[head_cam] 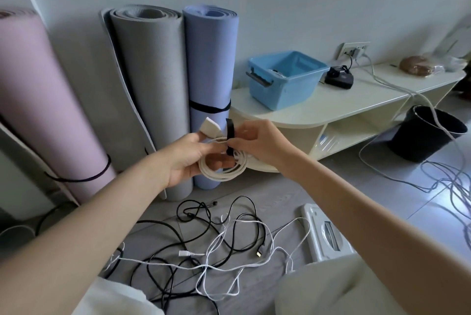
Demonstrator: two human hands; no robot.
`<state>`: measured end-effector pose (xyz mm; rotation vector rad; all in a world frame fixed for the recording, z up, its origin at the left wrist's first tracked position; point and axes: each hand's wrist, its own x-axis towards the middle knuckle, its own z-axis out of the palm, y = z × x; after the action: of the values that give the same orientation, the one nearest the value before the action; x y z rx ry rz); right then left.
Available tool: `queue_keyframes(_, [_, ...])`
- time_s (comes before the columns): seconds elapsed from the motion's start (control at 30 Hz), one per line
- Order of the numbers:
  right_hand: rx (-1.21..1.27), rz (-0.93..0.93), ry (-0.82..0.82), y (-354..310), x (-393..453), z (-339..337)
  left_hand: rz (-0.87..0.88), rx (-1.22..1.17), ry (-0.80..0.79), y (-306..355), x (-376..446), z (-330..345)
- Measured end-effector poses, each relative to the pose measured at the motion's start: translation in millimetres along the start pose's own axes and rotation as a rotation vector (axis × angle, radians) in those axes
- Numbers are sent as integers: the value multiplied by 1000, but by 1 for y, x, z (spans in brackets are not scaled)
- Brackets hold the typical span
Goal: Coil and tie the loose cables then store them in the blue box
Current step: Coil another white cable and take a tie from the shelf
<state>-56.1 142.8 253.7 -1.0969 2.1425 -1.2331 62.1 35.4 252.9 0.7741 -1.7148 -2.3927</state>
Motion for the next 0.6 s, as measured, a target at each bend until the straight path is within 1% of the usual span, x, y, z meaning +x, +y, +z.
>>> queue_keyframes(0.1, [-79, -70, 36, 1, 6, 5, 0, -88, 13, 2, 3, -6])
queue_keyframes(0.2, [-138, -112, 45, 0, 11, 3, 18, -131, 87, 1, 12, -8])
queue_keyframes(0.27, [-161, -135, 26, 0, 14, 1, 34, -144, 152, 0, 18, -7])
queue_keyframes(0.37, [-203, -161, -13, 0, 13, -3, 29, -133, 205, -1, 22, -3])
queue_keyframes(0.43, [-176, -170, -12, -1, 12, -6, 2, -180, 213, -2, 23, 0])
queue_keyframes(0.53, [-100, -175, 27, 1, 11, -10, -45, -310, 198, -3, 24, 4])
queue_keyframes(0.6, [-58, -166, 59, 1, 10, -12, -57, -344, 189, -4, 26, 6])
